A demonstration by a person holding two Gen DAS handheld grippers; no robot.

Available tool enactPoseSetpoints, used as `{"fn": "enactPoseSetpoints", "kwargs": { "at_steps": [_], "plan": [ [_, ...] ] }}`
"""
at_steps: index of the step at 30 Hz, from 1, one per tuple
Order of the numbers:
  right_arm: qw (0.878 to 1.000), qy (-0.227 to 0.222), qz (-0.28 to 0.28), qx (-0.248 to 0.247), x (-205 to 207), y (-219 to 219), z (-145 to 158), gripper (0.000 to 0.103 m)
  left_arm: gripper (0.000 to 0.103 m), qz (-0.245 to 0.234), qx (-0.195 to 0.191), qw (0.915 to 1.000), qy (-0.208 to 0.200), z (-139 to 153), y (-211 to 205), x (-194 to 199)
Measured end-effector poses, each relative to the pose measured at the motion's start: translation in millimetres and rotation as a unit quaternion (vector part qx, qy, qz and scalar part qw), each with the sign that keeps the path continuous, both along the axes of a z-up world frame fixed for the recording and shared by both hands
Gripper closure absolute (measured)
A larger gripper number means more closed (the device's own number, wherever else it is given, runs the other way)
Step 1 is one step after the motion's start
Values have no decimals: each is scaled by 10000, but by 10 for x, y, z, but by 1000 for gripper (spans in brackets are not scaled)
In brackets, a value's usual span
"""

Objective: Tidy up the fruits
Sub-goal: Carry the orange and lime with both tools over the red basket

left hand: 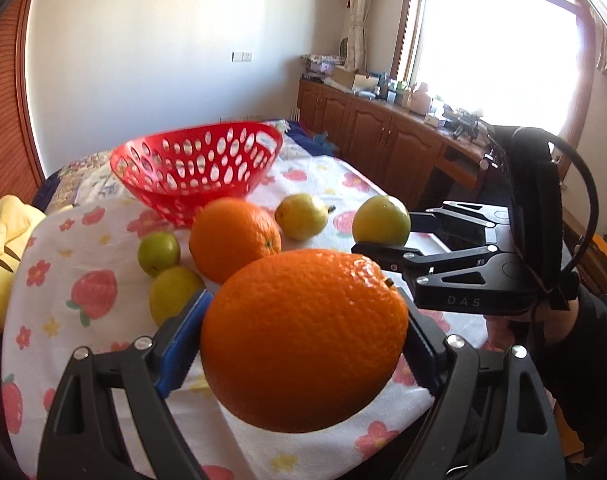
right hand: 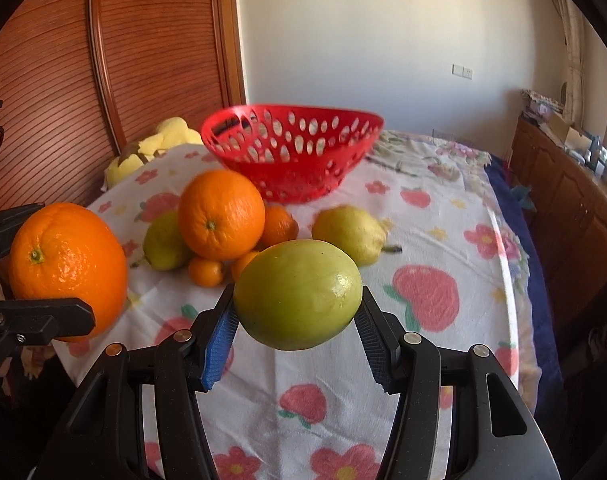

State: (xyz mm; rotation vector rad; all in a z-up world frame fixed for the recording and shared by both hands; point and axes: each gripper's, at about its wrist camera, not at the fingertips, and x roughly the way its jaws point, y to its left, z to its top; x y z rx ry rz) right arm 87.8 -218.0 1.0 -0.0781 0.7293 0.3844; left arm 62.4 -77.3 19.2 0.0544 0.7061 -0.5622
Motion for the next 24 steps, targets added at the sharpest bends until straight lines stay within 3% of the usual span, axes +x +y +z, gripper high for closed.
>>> {"fn": "enactPoseSetpoints", "kwargs": {
  "at_steps": [10, 24],
  "plan": [
    [9987, -443, 257, -5, 329, 169, 451, 45, 16, 101, 5, 9990, -432, 457, 228, 309],
    [9985, -373, 367, 146, 1091, 260, 471, 45, 16, 308, 146, 9988, -361, 477, 312, 1283]
  ]
}}
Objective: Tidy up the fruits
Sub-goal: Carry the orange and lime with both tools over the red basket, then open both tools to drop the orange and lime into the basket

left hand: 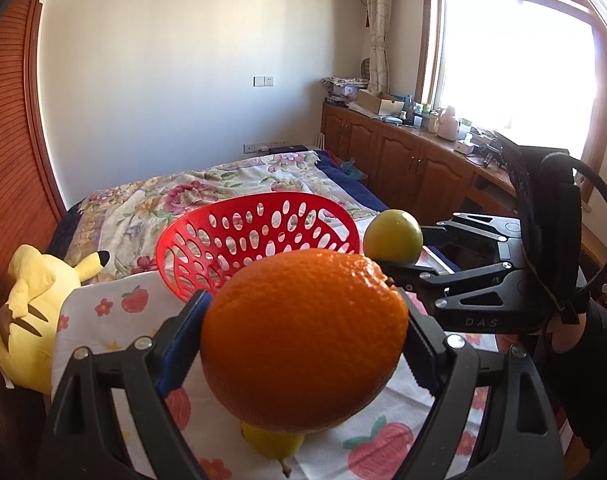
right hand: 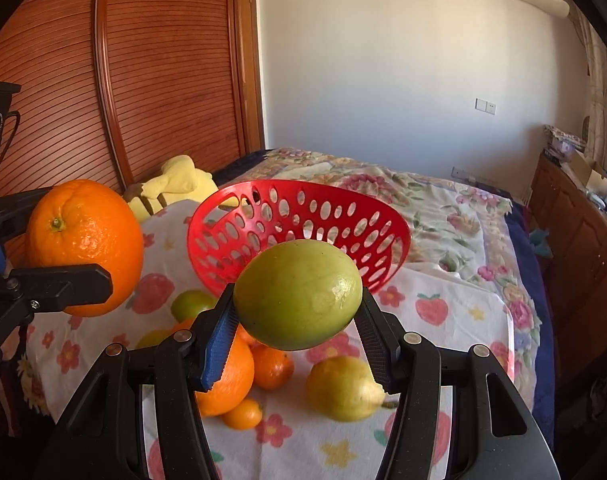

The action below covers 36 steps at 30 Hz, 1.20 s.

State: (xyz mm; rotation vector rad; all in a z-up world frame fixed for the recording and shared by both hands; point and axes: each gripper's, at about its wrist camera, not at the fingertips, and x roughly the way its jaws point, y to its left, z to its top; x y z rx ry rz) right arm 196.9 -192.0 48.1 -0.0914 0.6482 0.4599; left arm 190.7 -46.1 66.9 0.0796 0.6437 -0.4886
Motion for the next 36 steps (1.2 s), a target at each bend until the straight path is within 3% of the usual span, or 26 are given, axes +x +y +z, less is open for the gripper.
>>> {"fn": "enactPoseSetpoints", "kwargs": {
  "at_steps": [6, 19, 29, 36],
  "plan": [
    [9998, 153, 11, 120, 321, -51, -146, 45, 16, 18, 55, 9999, 126, -137, -75, 397],
    [9996, 278, 72, -6, 812, -55, -333, 45, 16, 29, 577, 9966, 584, -532, -275, 1190],
    [9992, 383, 124, -83, 1036, 1, -383, 45, 16, -85, 961, 9921, 805, -702, -445, 1451],
    [9989, 443, 46, -151, 1115, -39, -410, 45, 16, -7, 1005, 9900, 991, -758, -472, 1585]
  ]
}}
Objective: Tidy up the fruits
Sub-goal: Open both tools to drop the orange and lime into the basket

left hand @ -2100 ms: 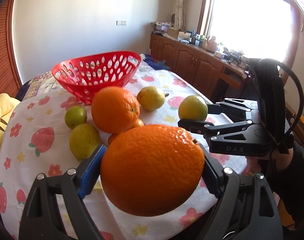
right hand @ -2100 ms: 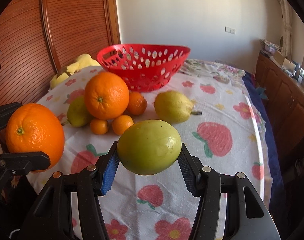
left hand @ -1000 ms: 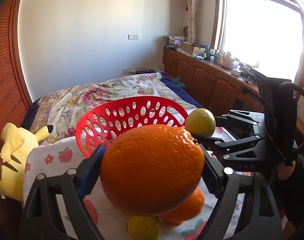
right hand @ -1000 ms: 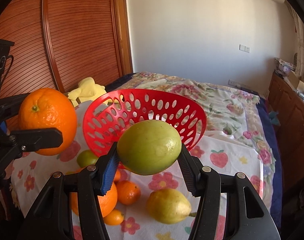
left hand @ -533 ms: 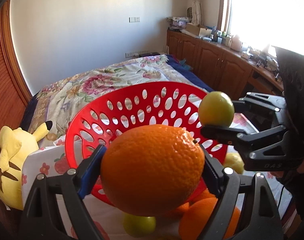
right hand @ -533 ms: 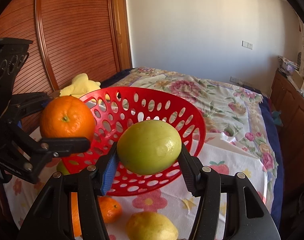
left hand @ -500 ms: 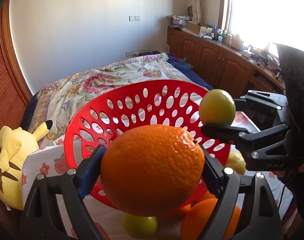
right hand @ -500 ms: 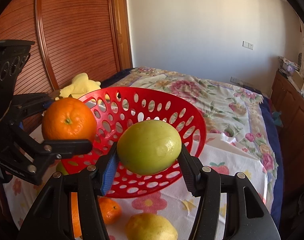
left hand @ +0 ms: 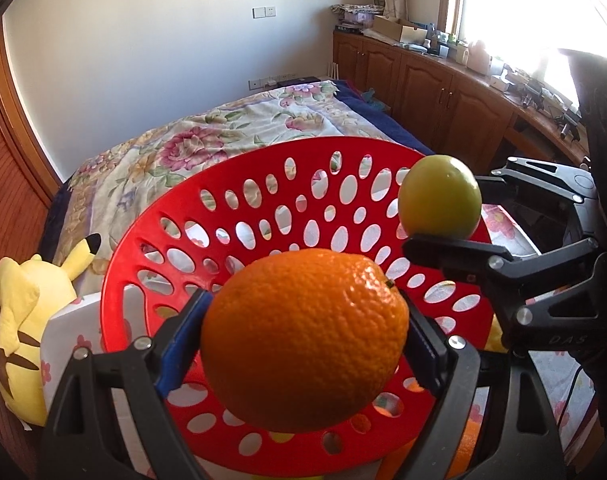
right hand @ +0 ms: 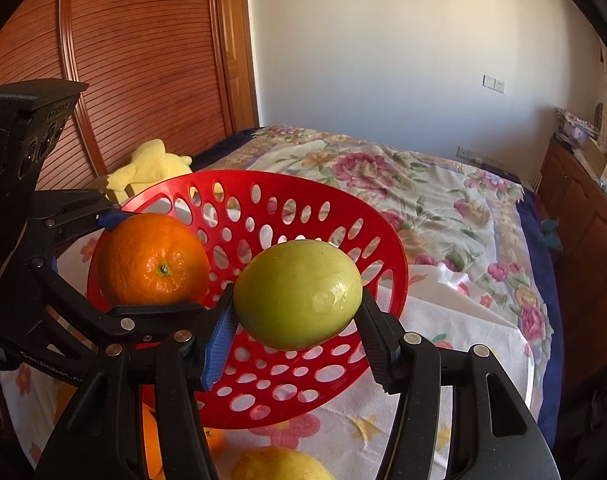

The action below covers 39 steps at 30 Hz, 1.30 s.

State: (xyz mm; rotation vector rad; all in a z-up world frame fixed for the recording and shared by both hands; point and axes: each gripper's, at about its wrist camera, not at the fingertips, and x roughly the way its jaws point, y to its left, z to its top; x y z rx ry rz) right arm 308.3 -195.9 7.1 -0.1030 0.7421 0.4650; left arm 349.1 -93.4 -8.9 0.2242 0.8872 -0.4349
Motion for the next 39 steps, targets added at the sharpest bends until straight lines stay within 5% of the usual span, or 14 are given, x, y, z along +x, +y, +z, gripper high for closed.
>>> {"fn": "enactPoseSetpoints", "kwargs": {
  "at_steps": [4, 12, 39],
  "plan": [
    [10000, 1, 13, -80, 18, 1, -13, 45, 16, 18, 81, 9999, 58, -28, -22, 33],
    [9997, -42, 75, -232, 28, 81, 10, 47, 16, 156, -141, 9987, -460, 316, 113, -13],
    [9996, 58, 280, 38, -276, 174, 56, 52, 16, 540, -540, 9950, -643, 311, 634, -449]
  ]
}}
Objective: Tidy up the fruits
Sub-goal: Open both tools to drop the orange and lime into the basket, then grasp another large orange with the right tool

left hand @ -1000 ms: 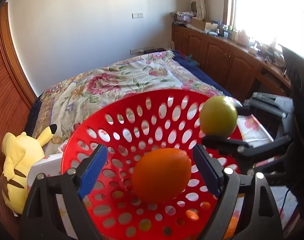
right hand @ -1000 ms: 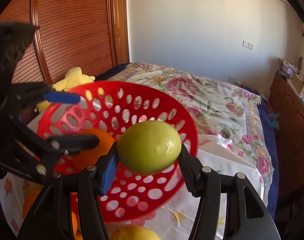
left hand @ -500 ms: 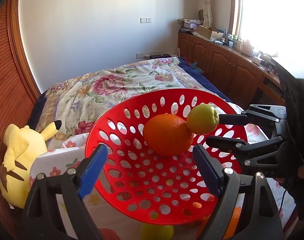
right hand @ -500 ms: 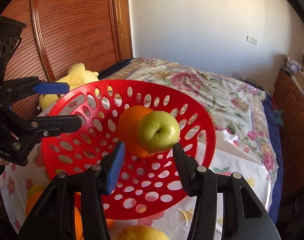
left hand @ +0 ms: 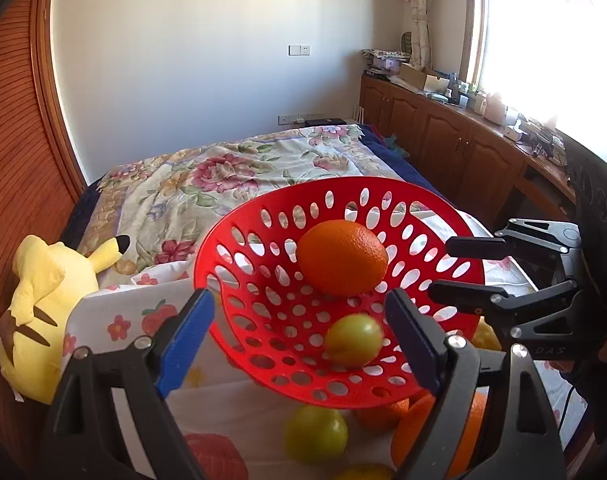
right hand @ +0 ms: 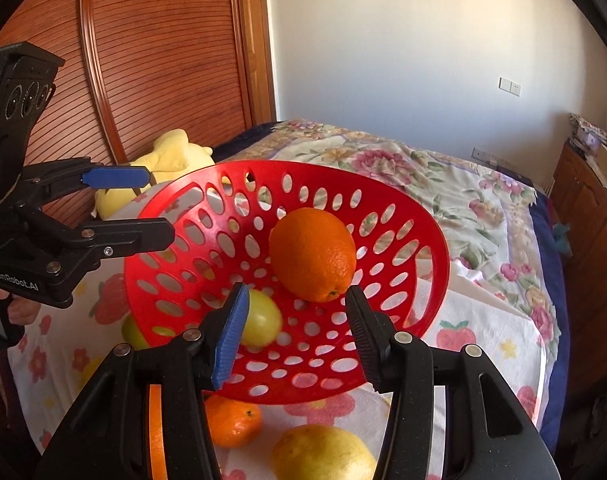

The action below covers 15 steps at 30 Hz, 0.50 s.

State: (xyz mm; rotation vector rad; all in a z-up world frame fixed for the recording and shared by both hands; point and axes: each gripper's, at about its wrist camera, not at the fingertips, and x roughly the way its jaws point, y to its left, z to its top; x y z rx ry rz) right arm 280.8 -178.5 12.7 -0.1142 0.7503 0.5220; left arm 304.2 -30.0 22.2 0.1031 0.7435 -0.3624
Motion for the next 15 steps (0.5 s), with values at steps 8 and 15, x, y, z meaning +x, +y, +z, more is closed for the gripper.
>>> {"fn": "enactPoseSetpoints", "kwargs": {
  "at_steps": [8, 15],
  "plan": [
    [9997, -143, -144, 161, -318, -54, 99, 47, 15, 112, 46, 9999, -84, 38, 70, -281],
    [9986, -274, -343, 296, -632, -127, 189, 45, 15, 124, 30, 9998, -117, 22, 154, -584]
  ]
}}
